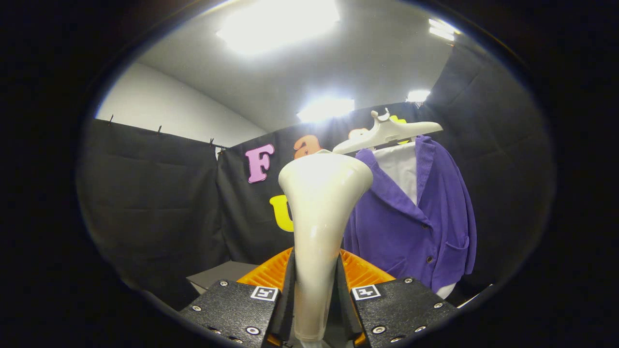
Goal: Iron the clothes twice with a garment steamer, once on the left side and once on the right side.
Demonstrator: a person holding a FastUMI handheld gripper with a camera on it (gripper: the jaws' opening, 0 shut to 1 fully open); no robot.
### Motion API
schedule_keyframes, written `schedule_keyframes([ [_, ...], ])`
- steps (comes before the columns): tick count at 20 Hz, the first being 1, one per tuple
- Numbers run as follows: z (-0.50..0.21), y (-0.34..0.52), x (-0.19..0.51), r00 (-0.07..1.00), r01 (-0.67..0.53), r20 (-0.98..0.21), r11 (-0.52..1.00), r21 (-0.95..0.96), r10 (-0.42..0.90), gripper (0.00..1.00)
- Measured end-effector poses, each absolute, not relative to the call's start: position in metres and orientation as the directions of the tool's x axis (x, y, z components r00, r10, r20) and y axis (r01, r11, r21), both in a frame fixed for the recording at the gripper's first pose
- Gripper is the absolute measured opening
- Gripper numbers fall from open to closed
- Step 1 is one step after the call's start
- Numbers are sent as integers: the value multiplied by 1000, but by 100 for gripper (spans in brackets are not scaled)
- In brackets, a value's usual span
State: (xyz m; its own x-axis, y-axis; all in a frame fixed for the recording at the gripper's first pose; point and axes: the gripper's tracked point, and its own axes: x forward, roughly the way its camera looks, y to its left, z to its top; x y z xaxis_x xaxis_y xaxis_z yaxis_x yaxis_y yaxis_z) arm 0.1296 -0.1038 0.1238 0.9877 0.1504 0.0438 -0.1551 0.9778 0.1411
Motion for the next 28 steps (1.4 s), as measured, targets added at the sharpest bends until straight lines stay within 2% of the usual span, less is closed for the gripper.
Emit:
schedule_keyframes([
  [4,149,-125,158,987,-142,97,979,144,129,41],
  [10,154,-149,215,990,-102,109,981,166,85,41],
  [20,113,-193,299,1000,18,-8,986,167,-17,41],
  [28,52,-197,300,992,49,-124,986,159,-29,41],
])
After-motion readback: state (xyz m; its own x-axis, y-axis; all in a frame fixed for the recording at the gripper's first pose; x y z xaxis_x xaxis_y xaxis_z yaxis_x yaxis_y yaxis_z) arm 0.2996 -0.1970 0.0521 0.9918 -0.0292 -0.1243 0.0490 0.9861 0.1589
